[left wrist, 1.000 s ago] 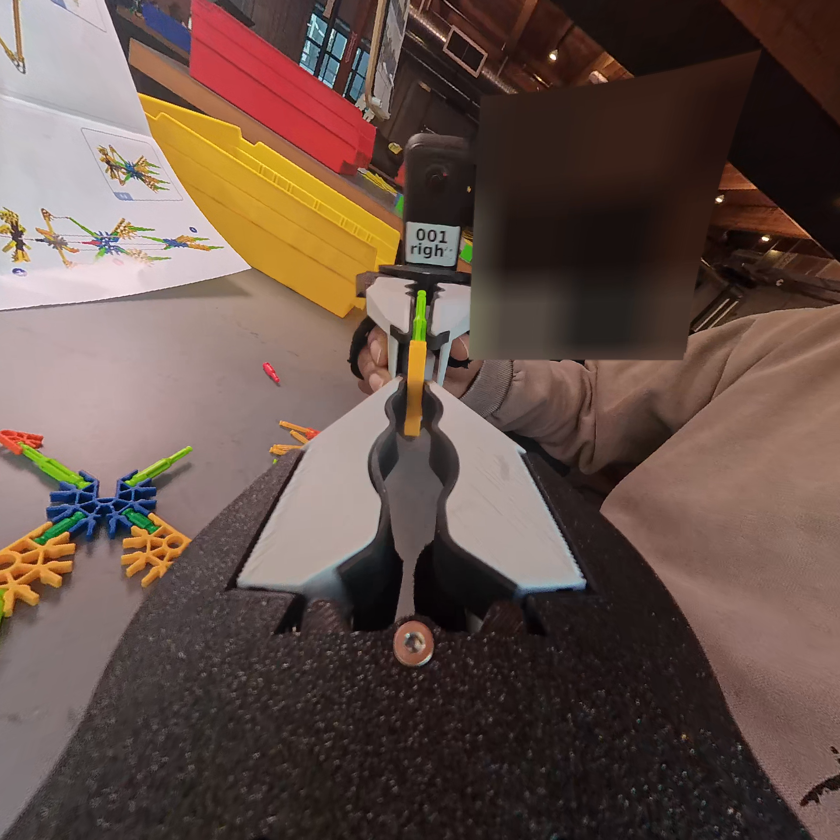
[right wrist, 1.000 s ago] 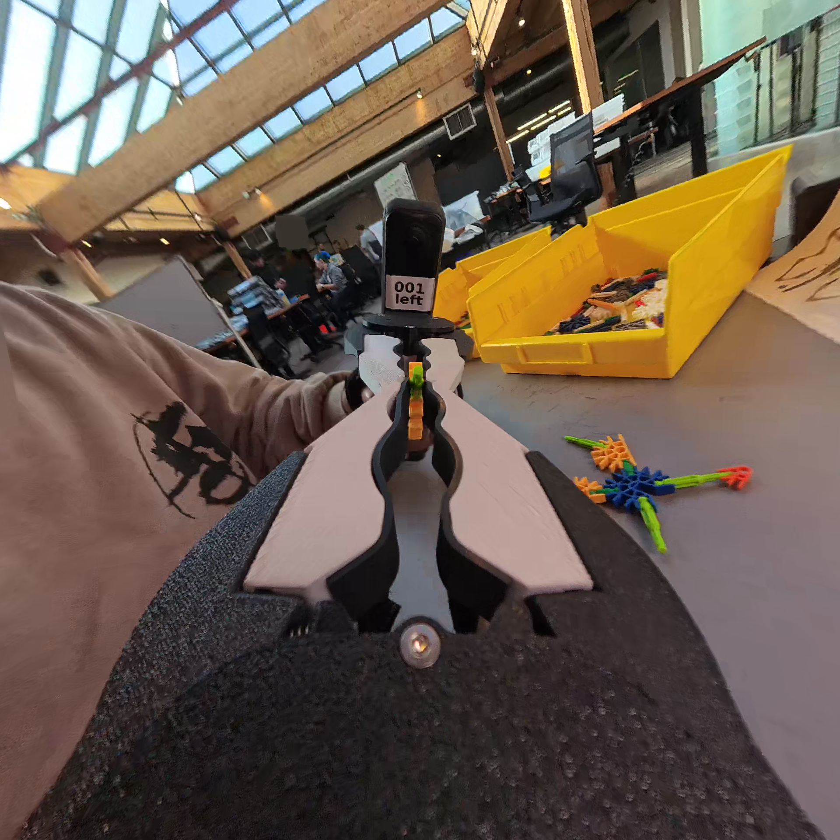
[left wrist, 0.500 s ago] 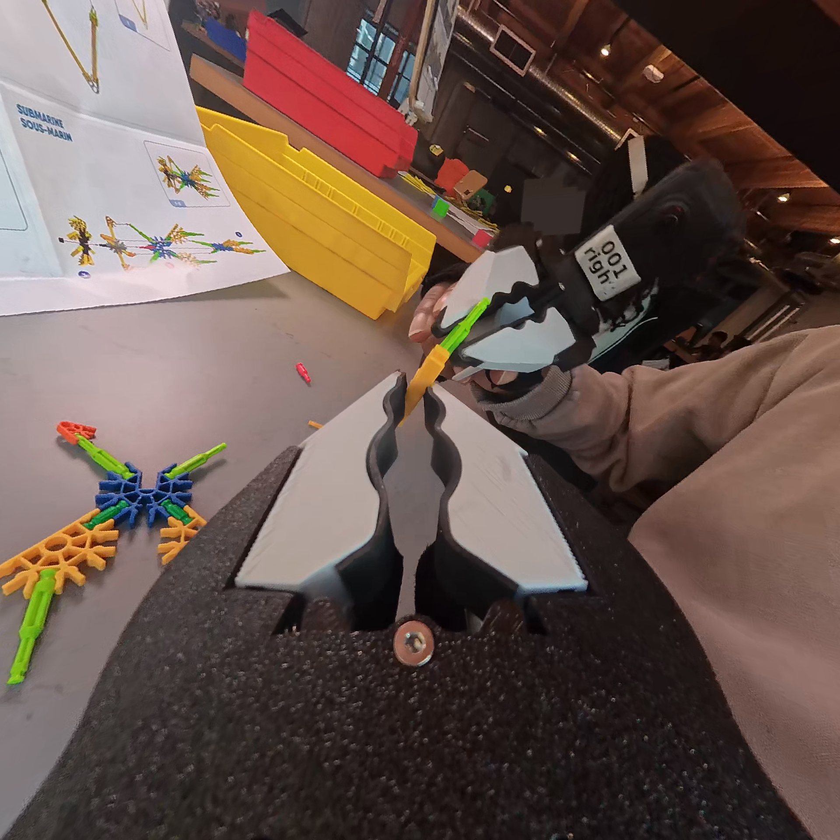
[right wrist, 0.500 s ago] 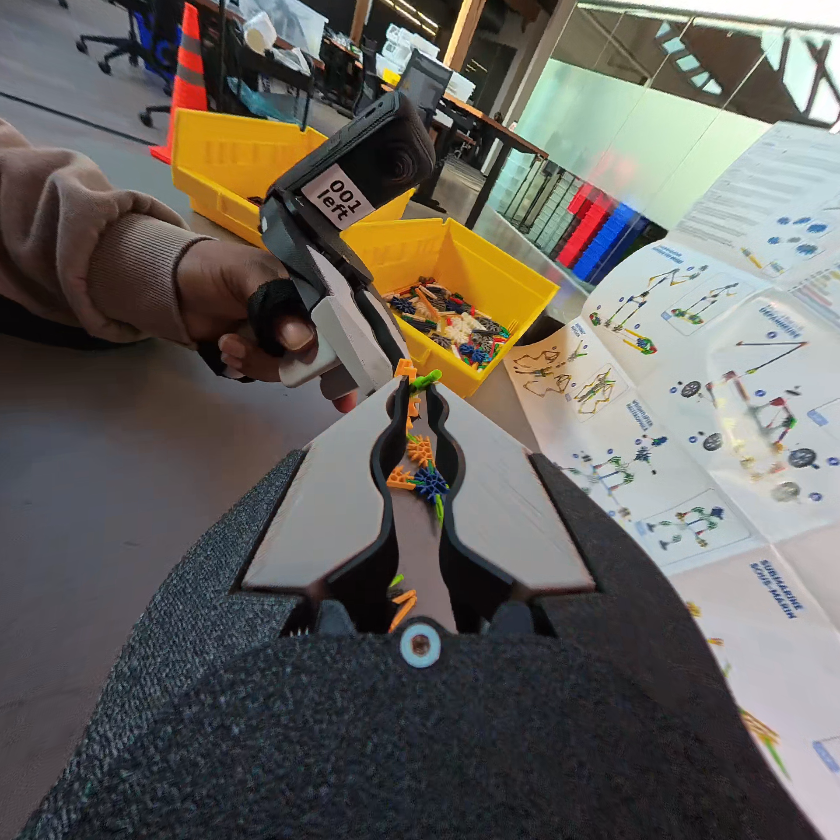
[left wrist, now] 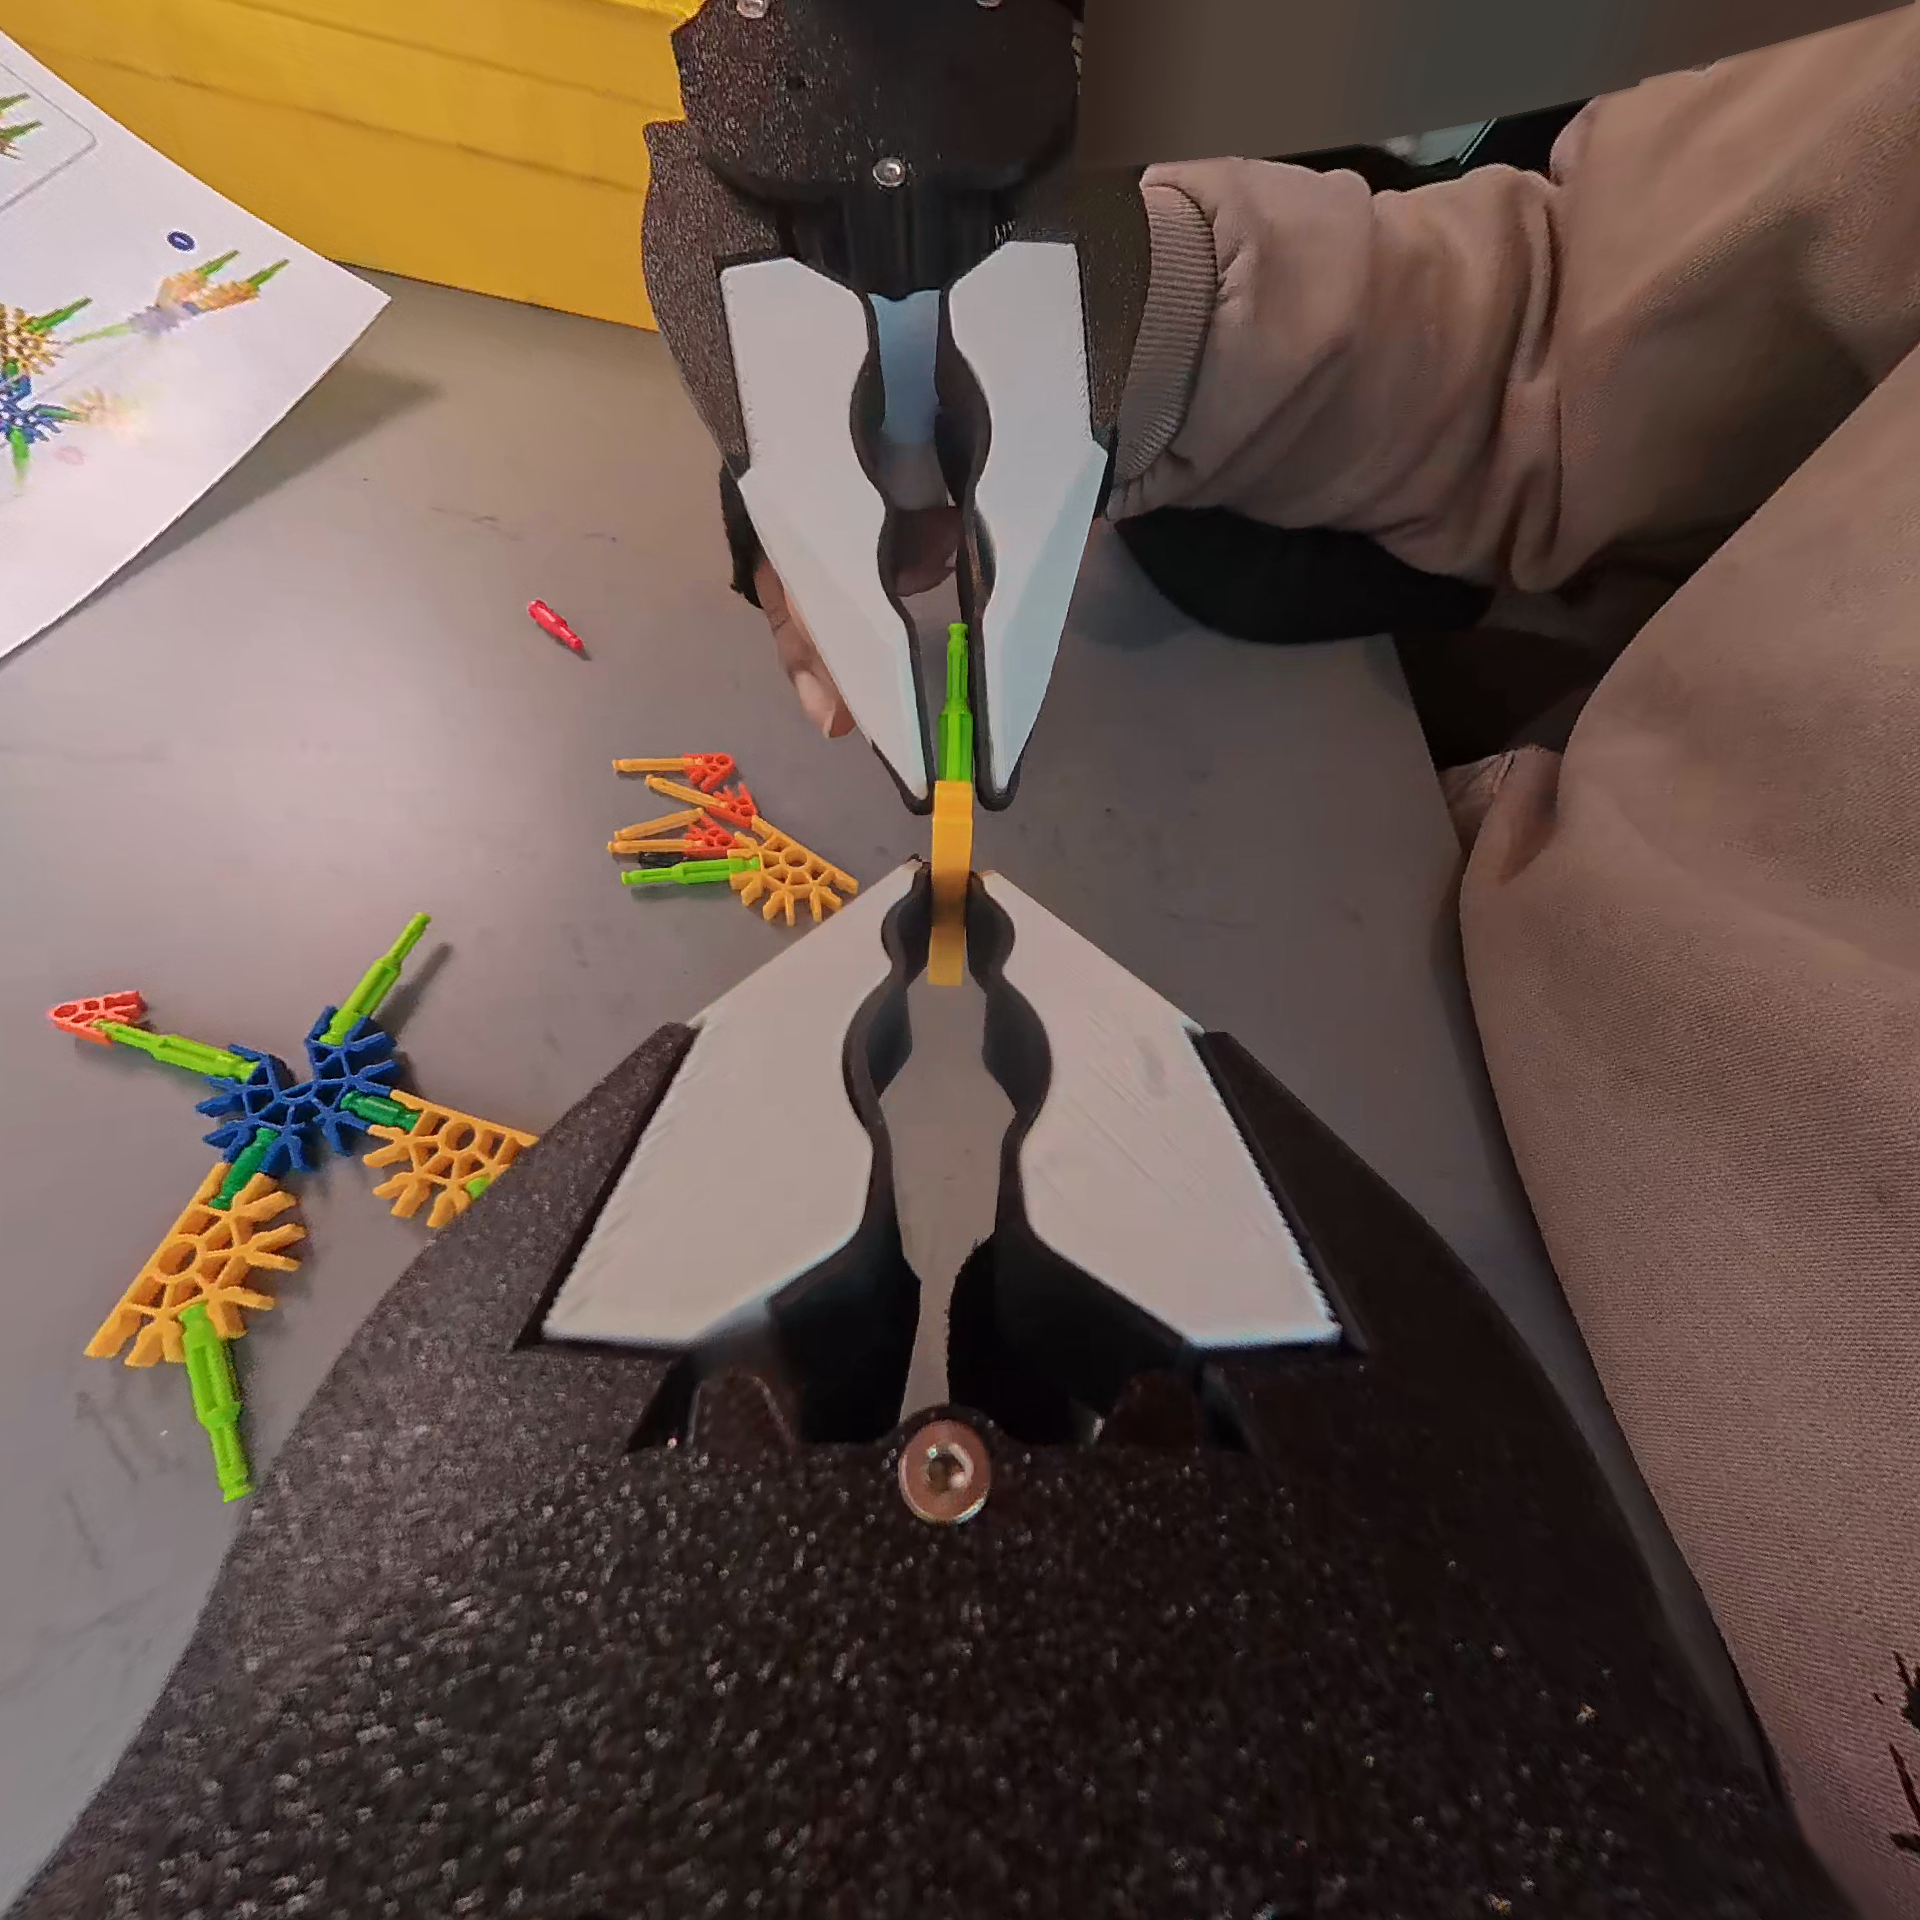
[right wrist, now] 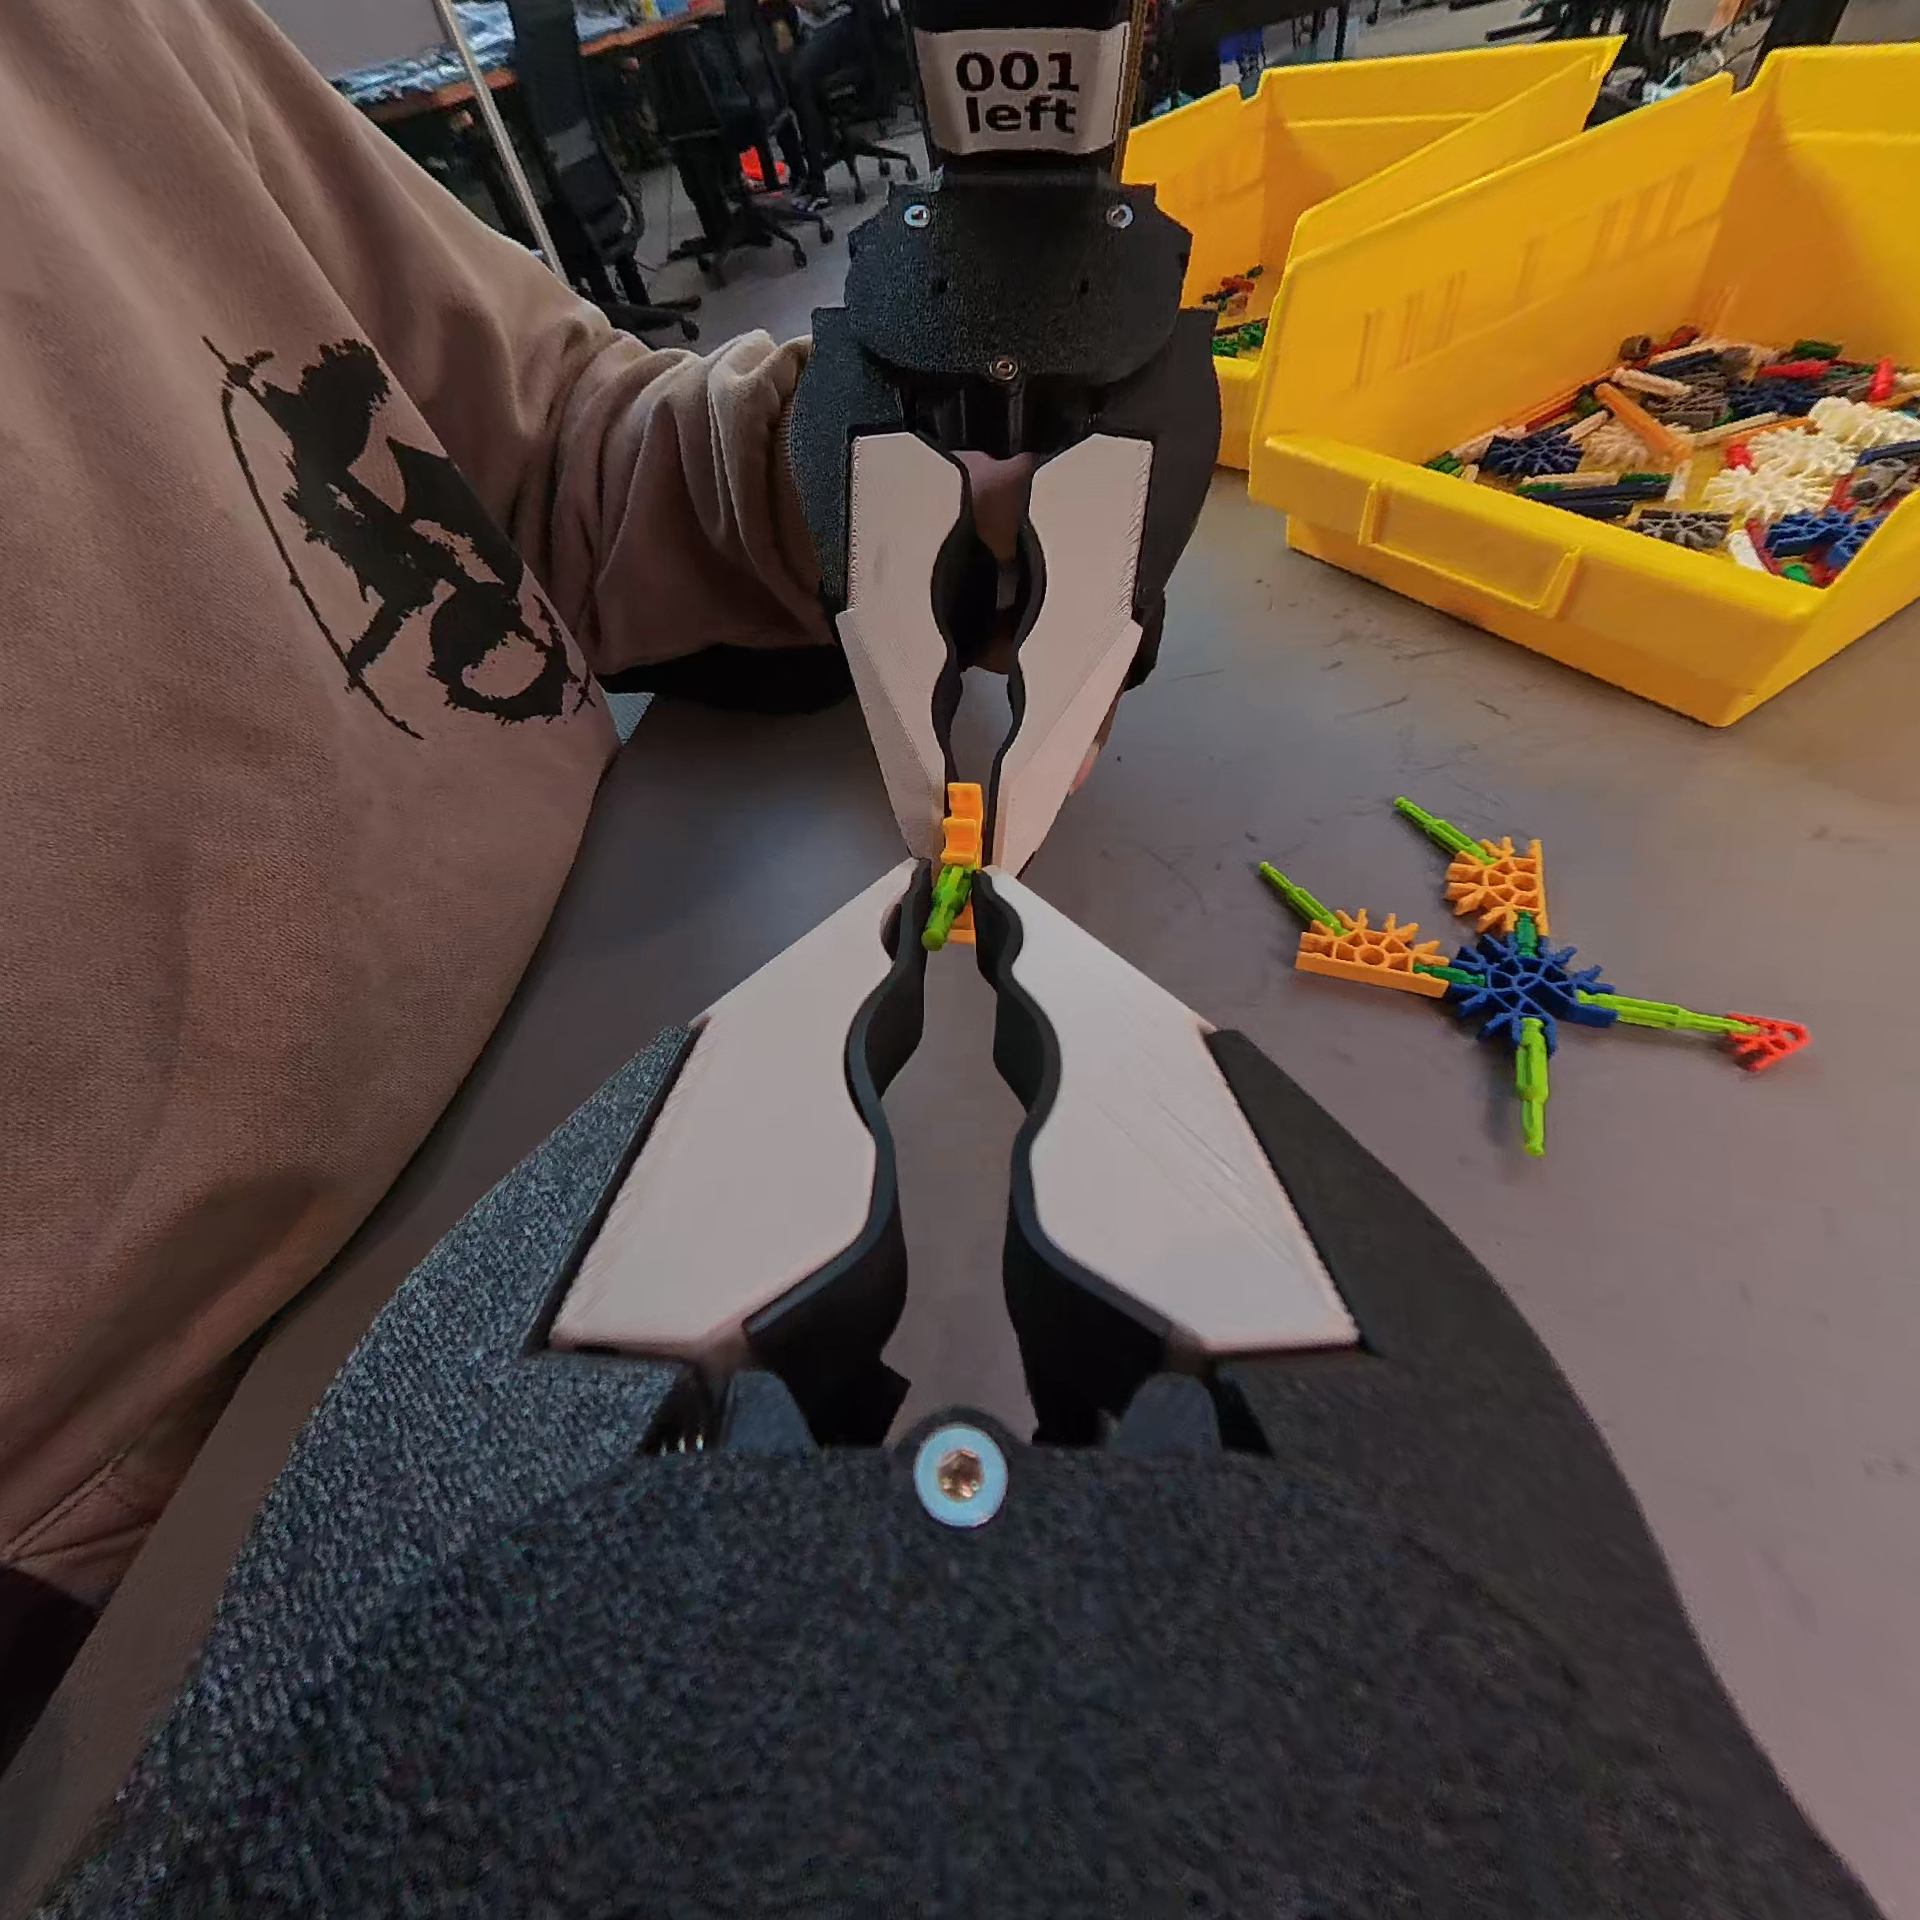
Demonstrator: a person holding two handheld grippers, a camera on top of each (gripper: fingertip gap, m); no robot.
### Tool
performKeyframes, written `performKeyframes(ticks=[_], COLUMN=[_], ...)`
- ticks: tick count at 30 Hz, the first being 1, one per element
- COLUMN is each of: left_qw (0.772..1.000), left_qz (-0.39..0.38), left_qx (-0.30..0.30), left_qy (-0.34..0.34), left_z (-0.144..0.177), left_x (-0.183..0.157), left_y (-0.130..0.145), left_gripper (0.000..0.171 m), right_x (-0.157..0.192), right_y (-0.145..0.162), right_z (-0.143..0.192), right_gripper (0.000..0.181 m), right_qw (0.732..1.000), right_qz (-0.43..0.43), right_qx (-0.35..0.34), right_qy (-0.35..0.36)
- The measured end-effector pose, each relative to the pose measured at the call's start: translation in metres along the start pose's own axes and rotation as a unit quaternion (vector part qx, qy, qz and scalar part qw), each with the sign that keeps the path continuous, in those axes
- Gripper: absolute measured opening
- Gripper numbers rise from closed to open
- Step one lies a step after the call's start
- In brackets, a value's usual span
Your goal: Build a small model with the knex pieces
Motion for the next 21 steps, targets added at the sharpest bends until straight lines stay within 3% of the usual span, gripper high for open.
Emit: performKeyframes(ticks=[4,14,18,21], left_qw=[1.000,0.988,0.981,0.975], left_qz=[0.016,0.082,0.111,0.128], left_qx=[-0.011,-0.132,-0.157,-0.177], left_qy=[0.003,0.018,-0.023,-0.047], left_z=[0.000,0.006,0.010,0.013], left_x=[0.004,0.015,0.029,0.033], left_y=[0.000,-0.015,-0.017,-0.018], left_gripper=[0.005,0.006,0.006,0.006], right_x=[-0.003,-0.015,-0.027,-0.030], right_y=[0.001,-0.012,-0.015,-0.020], right_z=[0.000,0.009,0.009,0.007], right_gripper=[0.004,0.003,0.003,0.003], right_qw=[1.000,0.997,0.991,0.980], right_qz=[0.011,-0.002,0.003,0.056], right_qx=[0.003,-0.059,-0.062,-0.033], right_qy=[0.017,0.047,0.115,0.190])
Point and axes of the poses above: each gripper's, where its closed fingertips meet, z back along the fingers, y out of its underside, x = y × z across the jaws, the point moved 4 cm from there along z, back along the fingers, and after that the axes turned 3 degrees about z, right-handed, at the moved point
